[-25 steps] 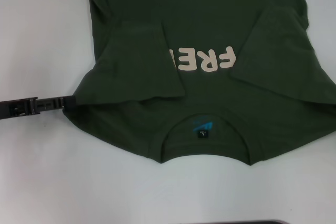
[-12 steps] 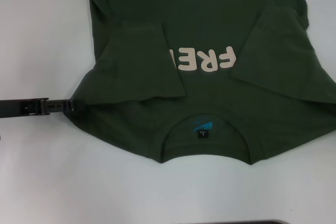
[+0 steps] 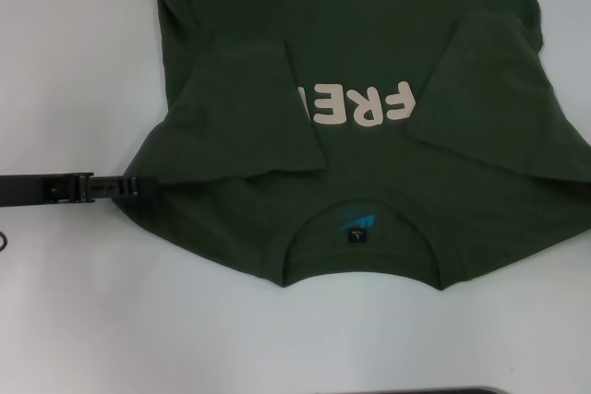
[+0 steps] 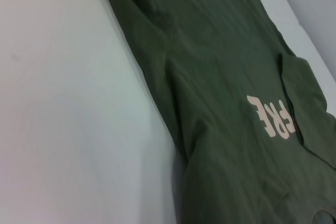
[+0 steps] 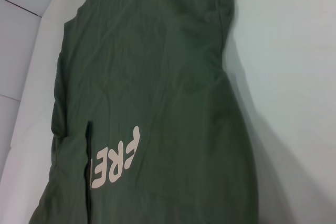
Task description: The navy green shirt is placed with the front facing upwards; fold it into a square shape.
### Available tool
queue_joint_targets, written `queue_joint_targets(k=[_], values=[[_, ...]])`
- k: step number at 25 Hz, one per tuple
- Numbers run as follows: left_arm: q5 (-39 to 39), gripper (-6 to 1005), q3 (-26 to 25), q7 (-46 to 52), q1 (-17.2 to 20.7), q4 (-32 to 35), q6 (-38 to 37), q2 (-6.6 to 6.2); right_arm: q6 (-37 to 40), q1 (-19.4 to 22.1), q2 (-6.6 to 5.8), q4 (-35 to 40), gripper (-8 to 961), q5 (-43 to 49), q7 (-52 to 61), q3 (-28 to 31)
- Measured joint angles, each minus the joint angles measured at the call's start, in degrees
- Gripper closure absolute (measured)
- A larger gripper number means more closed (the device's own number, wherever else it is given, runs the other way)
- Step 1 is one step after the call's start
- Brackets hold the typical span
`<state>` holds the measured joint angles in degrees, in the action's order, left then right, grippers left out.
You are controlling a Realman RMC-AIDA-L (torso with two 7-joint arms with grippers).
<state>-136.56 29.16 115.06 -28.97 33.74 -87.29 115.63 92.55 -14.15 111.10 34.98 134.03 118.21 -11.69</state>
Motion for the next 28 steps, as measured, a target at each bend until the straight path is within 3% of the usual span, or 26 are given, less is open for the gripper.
queue_joint_targets(k=[13,18,21,26,28], values=[[0.0,186,0.8,2.0,-0.2,-0.2,2.7,-0.06,0.1,0.4,0.07,0.0,908,0.0,-0.1,0.4],[0.0,396,1.0,2.4,-0.3,-0.5,3.0,-0.15,0.2,0.4,0.15,0.0,909,0.0,-0.2,0.5],[-0.1,598,1.0,2.4,-0.3,-0.5,3.0,-0.15,0.2,0.4,0.17,0.0,909,0.0,-0.2,0.5],[-0.7,838,1.0,2.4,-0.3,-0.6,3.0,-0.12,0.2,0.4,0.18,0.0,908,0.0,-0.2,0.5],[-1.0,890,1.0,2.4,-0.3,-0.6,3.0,-0.03,0.2,0.4,0.18,0.0,908,0.0,-0.2,0.5]])
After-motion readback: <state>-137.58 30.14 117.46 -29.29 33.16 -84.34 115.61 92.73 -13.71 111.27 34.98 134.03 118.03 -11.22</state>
